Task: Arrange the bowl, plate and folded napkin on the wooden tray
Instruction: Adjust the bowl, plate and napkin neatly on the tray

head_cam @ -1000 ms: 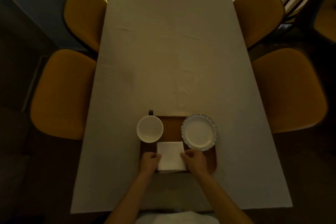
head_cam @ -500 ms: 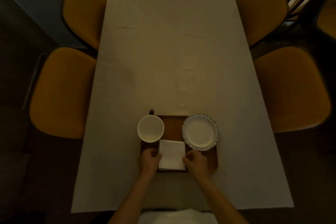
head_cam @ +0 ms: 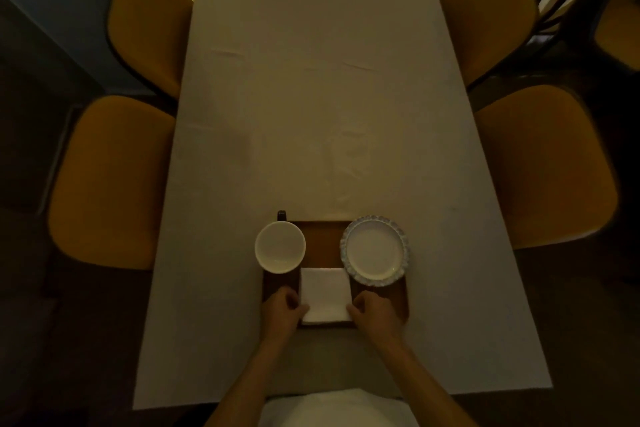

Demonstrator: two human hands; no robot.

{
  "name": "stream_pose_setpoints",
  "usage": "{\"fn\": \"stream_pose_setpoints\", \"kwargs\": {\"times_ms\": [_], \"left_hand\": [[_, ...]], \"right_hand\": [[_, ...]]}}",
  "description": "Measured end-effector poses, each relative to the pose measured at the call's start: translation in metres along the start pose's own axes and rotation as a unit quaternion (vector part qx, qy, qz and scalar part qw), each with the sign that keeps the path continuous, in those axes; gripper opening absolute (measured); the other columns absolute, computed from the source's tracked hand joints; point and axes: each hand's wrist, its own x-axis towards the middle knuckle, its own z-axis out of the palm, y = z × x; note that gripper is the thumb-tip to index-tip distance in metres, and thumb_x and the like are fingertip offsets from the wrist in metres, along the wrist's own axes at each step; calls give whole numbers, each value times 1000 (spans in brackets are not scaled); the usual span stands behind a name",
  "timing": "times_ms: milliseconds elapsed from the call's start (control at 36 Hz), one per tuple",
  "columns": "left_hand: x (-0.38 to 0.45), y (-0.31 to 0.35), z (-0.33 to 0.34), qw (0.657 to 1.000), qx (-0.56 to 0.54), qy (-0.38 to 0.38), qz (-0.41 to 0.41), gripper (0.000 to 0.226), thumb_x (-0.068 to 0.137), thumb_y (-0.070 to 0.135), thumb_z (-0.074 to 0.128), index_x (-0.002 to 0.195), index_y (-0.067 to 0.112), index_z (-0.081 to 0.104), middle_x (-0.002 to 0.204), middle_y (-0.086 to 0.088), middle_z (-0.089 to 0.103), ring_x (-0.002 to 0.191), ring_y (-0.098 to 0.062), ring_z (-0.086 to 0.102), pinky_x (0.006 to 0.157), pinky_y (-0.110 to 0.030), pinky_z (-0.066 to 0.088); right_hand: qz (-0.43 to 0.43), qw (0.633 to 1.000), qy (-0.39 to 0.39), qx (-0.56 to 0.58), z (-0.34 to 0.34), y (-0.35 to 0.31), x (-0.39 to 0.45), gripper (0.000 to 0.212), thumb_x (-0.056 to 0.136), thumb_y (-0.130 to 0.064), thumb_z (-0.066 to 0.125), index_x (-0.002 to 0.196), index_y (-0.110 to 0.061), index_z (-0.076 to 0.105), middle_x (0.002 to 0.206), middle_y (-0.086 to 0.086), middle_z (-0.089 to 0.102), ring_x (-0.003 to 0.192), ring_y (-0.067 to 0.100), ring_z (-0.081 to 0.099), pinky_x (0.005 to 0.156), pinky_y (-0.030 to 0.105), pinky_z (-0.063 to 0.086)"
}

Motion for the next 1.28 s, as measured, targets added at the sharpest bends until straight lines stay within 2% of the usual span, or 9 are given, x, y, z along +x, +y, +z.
{"fn": "stream_pose_setpoints", "kwargs": {"times_ms": [194, 333, 472, 583, 750, 861, 1000, 1139, 1278], "left_hand": [[-2, -2, -1, 1000, 7, -3, 12, 26, 71, 9, 77, 64, 23, 56, 75, -5, 64, 73, -20, 62, 72, -39, 53], [-1, 3, -9, 1000, -2, -16, 21, 24, 78, 9, 72, 65, 21, 55, 68, 2, 59, 65, -12, 57, 55, -18, 41], [5, 0, -35, 1000, -11, 17, 21, 10, 87, 16, 64, 78, 17, 60, 81, -7, 67, 77, -21, 64, 63, -29, 46], [12, 2, -60, 999, 1, 42, 18, 9, 88, 16, 60, 81, 13, 64, 81, -9, 70, 74, -22, 66, 60, -29, 45], [20, 24, -83, 997, -8, 72, 18, 17, 88, 17, 56, 72, 11, 53, 72, -7, 58, 68, -20, 52, 60, -31, 37], [29, 37, -90, 996, 9, 87, 28, 27, 89, 17, 53, 64, 16, 42, 65, -3, 47, 64, -18, 44, 56, -31, 32], [44, 38, -96, 990, 121, 52, 44, 22, 95, 27, 46, 83, 8, 48, 85, -19, 62, 75, -31, 59, 60, -36, 42], [49, 34, -100, 978, 202, 31, 37, 33, 97, 36, 36, 98, 9, 55, 95, -16, 65, 82, -30, 61, 64, -34, 44], [49, 31, -102, 980, 193, 14, 51, 34, 98, 35, 34, 99, 12, 59, 96, -14, 67, 82, -27, 62, 69, -35, 48]], "right_hand": [[-3, 1000, -8, 11, 2, 2, -4, 14, 89, -39, 58, 89, -25, 62, 93, -3, 66, 91, 14, 61, 66, 28, 42], [13, 999, 10, 50, -8, 0, -2, 16, 85, -42, 61, 84, -26, 65, 84, -6, 66, 81, 10, 61, 61, 27, 41], [-19, 994, 54, 98, -23, -8, 8, 23, 88, -30, 54, 69, -17, 60, 65, 0, 62, 63, 14, 59, 56, 36, 46], [-54, 990, 56, 114, -36, -29, 15, 24, 89, -23, 51, 67, -17, 56, 65, 0, 59, 59, 13, 56, 52, 31, 39], [-104, 986, 56, 121, -45, -72, 29, 25, 89, -22, 48, 70, -8, 57, 62, 5, 58, 55, 16, 52, 51, 33, 38], [-129, 984, 62, 106, -45, -99, 40, 28, 91, -27, 46, 73, -8, 56, 66, 8, 59, 55, 15, 51, 54, 37, 43], [-138, 988, 22, 63, -45, -125, 48, 39, 92, -40, 44, 70, -9, 52, 66, 4, 56, 59, 17, 50, 56, 33, 38], [-155, 987, -29, -7, -43, -138, 55, 37, 95, -48, 43, 80, -14, 47, 68, -3, 48, 70, 22, 53, 56, 33, 36], [-177, 982, -41, -47, -42, -141, 59, 35, 98, -43, 39, 95, -10, 50, 92, 11, 63, 83, 30, 59, 62, 37, 42]]}}
